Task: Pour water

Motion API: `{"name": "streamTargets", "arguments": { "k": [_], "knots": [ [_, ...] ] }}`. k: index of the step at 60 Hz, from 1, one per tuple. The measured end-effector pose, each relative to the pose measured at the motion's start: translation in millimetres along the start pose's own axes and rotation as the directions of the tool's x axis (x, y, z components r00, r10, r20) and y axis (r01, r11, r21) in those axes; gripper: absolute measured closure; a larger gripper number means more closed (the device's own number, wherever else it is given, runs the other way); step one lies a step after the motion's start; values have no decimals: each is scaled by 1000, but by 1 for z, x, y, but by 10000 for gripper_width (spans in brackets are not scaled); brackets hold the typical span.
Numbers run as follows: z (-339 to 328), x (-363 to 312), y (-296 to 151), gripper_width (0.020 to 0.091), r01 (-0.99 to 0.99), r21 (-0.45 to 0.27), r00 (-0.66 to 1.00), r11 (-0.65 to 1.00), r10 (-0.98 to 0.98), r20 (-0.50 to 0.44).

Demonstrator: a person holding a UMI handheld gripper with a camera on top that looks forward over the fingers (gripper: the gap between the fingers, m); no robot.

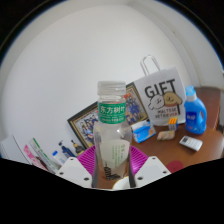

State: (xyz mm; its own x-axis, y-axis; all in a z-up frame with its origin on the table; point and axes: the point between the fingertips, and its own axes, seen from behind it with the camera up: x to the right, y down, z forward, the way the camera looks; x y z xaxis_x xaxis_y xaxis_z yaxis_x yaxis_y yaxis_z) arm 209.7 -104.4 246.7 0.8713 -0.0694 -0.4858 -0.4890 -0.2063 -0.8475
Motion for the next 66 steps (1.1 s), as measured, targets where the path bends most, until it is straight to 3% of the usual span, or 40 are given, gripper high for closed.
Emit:
{"name": "streamTargets", "arguments": {
  "k": [5,15,25,40,44,52,59,66],
  "knots": [
    [3,52,-14,679,204,11,975,979,-202,-96],
    [14,143,4,679,397,-74,895,915,-404,-188],
    [28,195,47,680,467,-149,854,872,-488,-180],
    [37,220,94,653,456,-185,865,871,-482,-137],
    [36,220,91,649,458,-154,867,876,-478,-139],
    [33,221,94,552,434,-162,879,886,-456,-140],
    [22,225,103,237,388,-240,890,890,-430,-154],
    [-1,212,97,247,362,-259,893,895,-413,-178]
  ]
}}
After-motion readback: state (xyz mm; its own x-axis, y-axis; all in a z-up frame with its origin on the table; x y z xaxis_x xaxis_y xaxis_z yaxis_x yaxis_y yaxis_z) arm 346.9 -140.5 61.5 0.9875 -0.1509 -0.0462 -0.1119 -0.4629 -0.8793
